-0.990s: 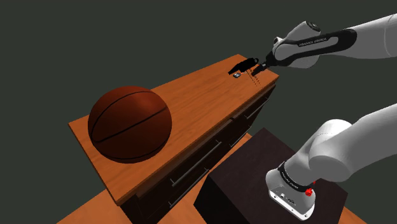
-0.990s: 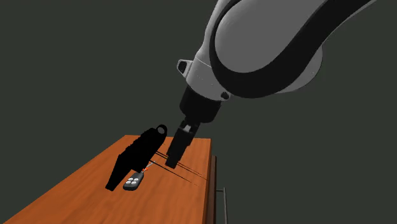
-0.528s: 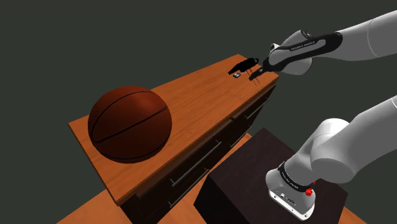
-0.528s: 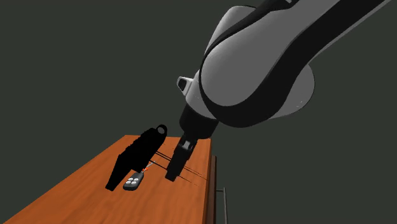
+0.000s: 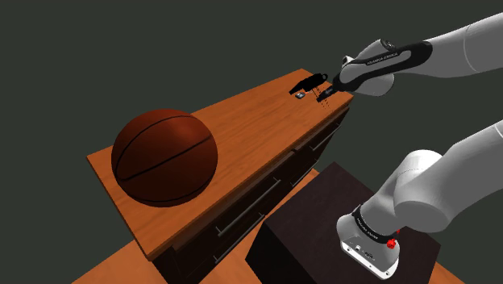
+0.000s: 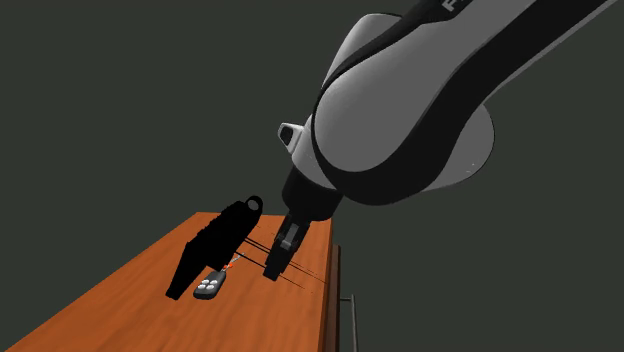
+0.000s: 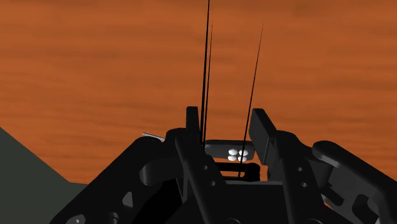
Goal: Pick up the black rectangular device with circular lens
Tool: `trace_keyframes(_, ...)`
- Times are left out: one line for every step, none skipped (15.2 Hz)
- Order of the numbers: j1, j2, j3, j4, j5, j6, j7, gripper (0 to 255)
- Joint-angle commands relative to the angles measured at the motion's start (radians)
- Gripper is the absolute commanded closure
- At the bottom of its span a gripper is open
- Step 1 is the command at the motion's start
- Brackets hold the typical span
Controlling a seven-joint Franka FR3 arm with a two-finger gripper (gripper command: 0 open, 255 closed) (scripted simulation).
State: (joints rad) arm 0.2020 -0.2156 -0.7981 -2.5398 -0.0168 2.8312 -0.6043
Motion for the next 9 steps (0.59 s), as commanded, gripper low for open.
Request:
trace_keyframes(0.000, 0.001, 0.000, -0.001, 0.000, 0.000, 0.000, 255)
trace_keyframes(0.001, 0.001, 0.000, -0.001, 0.000, 0.000, 0.000, 255)
trace_keyframes(0.000, 0.001, 0.000, 0.000, 0.000, -0.001, 0.000, 255)
trace_keyframes(-0.013, -0.011, 0.013, 0.005, -0.018, -0.017, 0.015, 255)
trace_keyframes(-0.025, -0.022, 0.024, 0.010, -0.034, -0.032, 0.028, 255)
trace_keyframes(-0.036, -0.033, 0.035, 0.015, -0.048, -0.047, 0.040, 255)
trace_keyframes(-0.045, -0.044, 0.045, 0.021, -0.061, -0.063, 0.050, 255)
trace_keyframes(-0.054, -0.054, 0.054, 0.027, -0.072, -0.078, 0.060, 255)
trace_keyframes(-0.062, -0.064, 0.063, 0.033, -0.082, -0.094, 0.069, 255)
